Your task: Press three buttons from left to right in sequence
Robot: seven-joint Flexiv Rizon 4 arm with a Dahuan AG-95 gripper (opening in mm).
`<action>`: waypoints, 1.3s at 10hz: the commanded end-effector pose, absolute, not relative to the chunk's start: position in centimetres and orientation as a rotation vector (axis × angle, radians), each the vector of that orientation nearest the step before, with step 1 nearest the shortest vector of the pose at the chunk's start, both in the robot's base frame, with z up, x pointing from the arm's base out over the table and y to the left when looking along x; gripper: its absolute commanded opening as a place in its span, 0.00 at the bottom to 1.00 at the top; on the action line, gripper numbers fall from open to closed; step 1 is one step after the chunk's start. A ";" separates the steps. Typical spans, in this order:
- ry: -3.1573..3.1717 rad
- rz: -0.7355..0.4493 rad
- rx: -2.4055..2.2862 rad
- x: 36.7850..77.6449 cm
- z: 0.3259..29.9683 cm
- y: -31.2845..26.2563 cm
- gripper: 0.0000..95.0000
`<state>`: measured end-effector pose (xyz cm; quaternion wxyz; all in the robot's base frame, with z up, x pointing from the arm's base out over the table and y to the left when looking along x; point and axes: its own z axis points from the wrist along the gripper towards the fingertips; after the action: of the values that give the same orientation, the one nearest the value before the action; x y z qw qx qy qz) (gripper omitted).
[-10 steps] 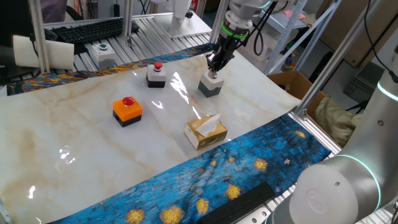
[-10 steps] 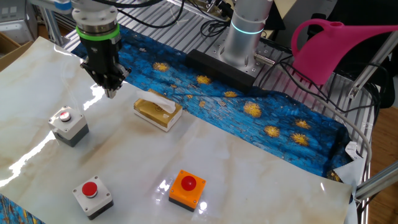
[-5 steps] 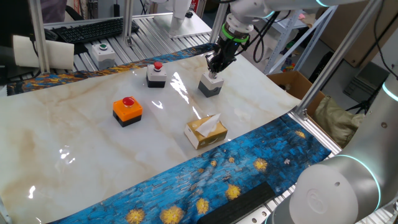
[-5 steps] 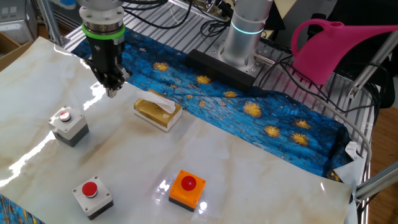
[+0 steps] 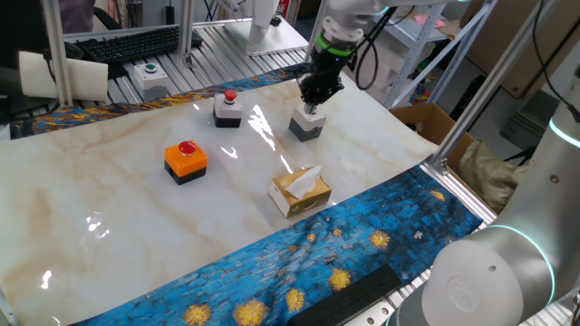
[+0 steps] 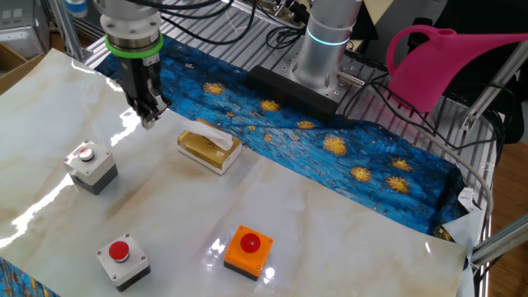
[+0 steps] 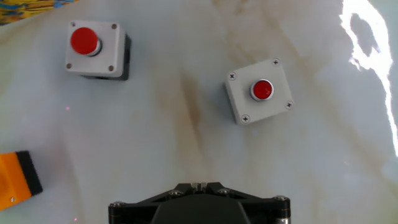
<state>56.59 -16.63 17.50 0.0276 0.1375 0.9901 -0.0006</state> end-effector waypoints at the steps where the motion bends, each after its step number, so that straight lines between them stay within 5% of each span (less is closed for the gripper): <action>1: 3.000 -0.026 0.494 56.5 17.5 -16.7 0.00; 11: 2.983 0.066 0.625 56.6 17.4 -16.6 0.00; 12: 2.980 0.065 0.621 56.9 17.2 -16.8 0.20; 13: 2.964 0.051 0.614 57.2 17.0 -17.0 0.20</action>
<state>57.29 -17.02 16.93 0.0556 0.2011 0.9778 0.0182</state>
